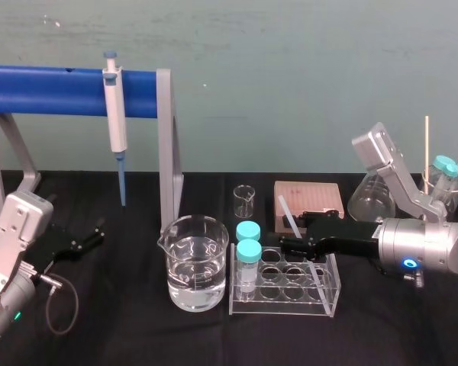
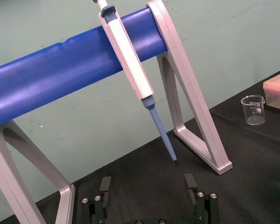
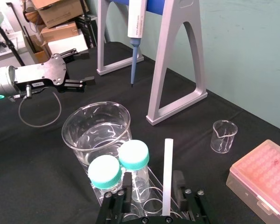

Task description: Pick up the stirring rod with one hand, then place it down.

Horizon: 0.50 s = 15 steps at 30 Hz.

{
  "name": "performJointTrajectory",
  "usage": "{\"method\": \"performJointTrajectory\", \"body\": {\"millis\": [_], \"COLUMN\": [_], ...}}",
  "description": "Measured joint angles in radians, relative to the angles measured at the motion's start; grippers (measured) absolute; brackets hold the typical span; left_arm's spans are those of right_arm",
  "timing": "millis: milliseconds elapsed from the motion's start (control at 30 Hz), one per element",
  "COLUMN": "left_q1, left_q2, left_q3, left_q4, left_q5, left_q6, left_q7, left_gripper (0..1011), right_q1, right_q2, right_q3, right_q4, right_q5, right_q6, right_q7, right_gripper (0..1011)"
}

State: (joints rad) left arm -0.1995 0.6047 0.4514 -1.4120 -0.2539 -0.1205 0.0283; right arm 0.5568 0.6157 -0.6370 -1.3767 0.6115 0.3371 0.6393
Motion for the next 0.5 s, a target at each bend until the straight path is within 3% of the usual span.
{"method": "performJointTrajectory", "body": {"millis": [133,500], "left_q1": [0.000,0.000], "left_q2": [0.000,0.000], "left_q3": [0.000,0.000], "left_q4": [0.000,0.000], "left_q5": [0.000,0.000], "left_q6": [0.000,0.000], "left_q7": [0.000,0.000], "left_gripper": [1000,1000], "right_q1": [0.000,0.000], "right_q2": [0.000,0.000], "right_q3": [0.000,0.001], "right_q4": [0.000,0.000], "right_q5": [0.000,0.001], "right_q6": [0.000,0.001], "right_q7": [0.000,0.000], "right_gripper": [435,103]}}
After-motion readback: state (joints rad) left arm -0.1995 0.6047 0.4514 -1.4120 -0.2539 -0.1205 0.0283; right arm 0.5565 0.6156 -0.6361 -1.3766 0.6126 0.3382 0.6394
